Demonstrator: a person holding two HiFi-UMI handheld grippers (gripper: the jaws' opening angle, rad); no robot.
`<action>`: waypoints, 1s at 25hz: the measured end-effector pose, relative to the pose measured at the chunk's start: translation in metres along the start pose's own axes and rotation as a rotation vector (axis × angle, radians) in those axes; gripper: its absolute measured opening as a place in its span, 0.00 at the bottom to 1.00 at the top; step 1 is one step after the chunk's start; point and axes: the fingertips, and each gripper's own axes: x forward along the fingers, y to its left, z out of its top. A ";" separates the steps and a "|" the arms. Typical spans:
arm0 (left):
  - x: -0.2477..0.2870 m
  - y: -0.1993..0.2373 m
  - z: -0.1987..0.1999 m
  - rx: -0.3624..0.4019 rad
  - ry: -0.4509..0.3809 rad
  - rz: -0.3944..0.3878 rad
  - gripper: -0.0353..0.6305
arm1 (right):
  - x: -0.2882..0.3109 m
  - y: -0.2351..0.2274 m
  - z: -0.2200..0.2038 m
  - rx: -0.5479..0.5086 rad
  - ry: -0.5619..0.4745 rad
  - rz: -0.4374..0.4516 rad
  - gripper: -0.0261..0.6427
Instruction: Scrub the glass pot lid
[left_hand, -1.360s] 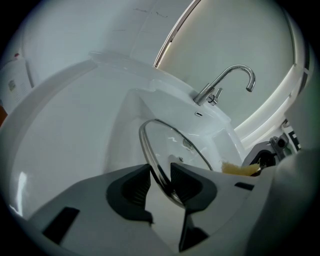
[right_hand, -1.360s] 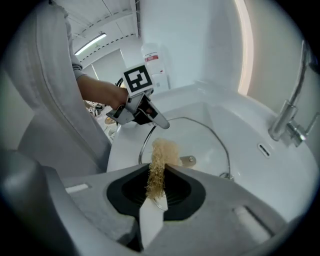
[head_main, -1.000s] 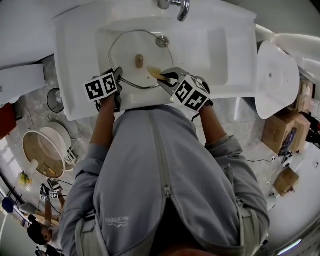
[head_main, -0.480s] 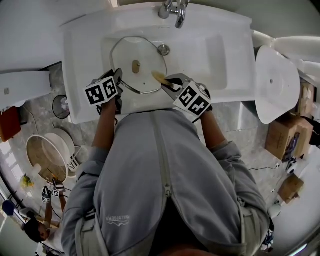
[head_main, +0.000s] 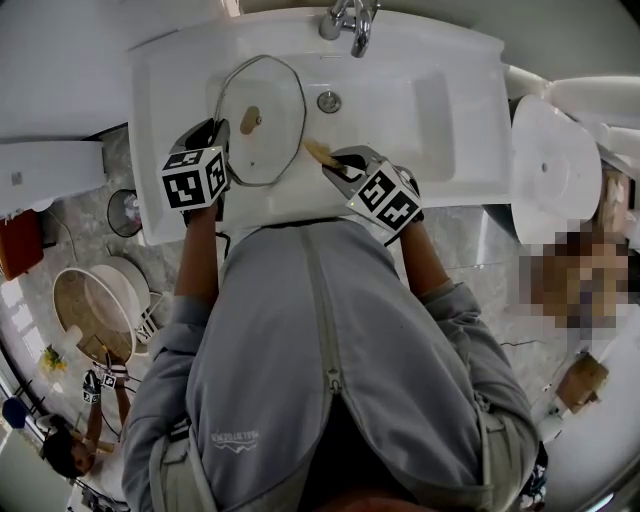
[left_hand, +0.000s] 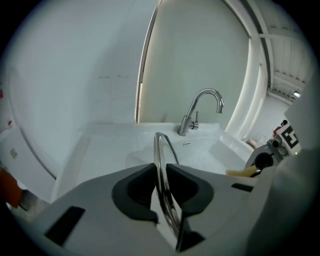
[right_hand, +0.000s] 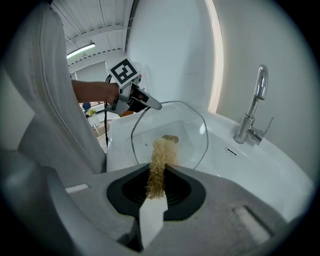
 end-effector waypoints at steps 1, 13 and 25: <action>-0.002 -0.001 0.005 0.025 -0.007 0.001 0.15 | -0.001 0.001 0.000 0.003 -0.003 0.000 0.11; -0.013 -0.029 0.037 0.524 -0.056 0.100 0.15 | -0.007 0.002 -0.003 0.012 -0.021 -0.020 0.11; -0.021 -0.111 0.029 0.870 -0.156 -0.114 0.15 | 0.001 -0.005 -0.006 0.078 -0.024 -0.050 0.11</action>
